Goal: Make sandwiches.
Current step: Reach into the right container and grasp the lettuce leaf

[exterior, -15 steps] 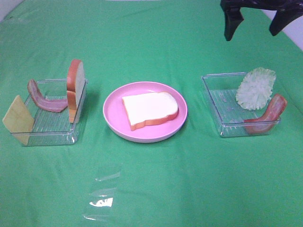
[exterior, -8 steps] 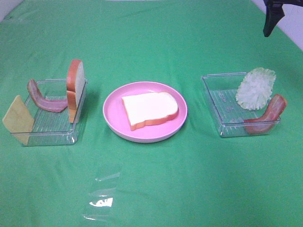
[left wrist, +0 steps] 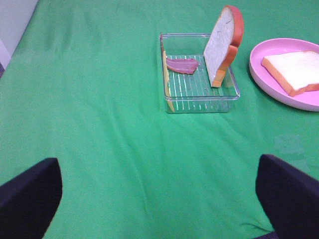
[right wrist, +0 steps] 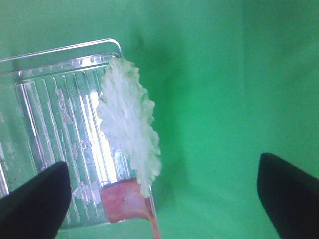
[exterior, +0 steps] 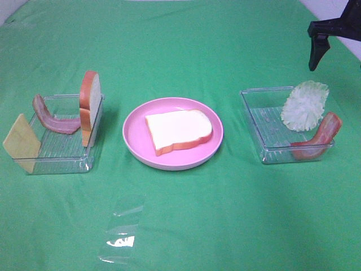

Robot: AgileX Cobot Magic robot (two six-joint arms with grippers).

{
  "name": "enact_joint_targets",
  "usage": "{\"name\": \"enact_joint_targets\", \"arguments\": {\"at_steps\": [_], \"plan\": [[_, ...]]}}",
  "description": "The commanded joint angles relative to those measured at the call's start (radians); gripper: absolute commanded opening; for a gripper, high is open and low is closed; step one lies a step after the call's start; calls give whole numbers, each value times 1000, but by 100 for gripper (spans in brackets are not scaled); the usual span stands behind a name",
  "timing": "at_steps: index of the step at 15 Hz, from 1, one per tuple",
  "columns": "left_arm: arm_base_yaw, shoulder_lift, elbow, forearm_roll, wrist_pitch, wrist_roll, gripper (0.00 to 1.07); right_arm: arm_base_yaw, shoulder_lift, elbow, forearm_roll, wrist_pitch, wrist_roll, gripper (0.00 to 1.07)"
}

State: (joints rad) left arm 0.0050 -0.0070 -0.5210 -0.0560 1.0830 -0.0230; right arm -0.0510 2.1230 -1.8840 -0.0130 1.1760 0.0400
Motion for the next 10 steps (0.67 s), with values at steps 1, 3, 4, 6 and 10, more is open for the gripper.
{"name": "enact_joint_targets", "arguments": {"at_steps": [1,3,4,6,10], "plan": [[2,-4,4,-2,-4,0,98,-2,60,-3,54,-32,-25,97],[2,-4,4,-2,-4,0,98,-2,97,-3,93,-43,-40,97],[2,-4,4,-2,-4,0,98,-2,117,-3,101,-53,-49,97],[2,-4,4,-2,-4,0,98,-2,152,-3,102,-68,-54,95],[2,-4,4,-2,-4,0,98,-2,153,-3,102,-80,-59,70]]}}
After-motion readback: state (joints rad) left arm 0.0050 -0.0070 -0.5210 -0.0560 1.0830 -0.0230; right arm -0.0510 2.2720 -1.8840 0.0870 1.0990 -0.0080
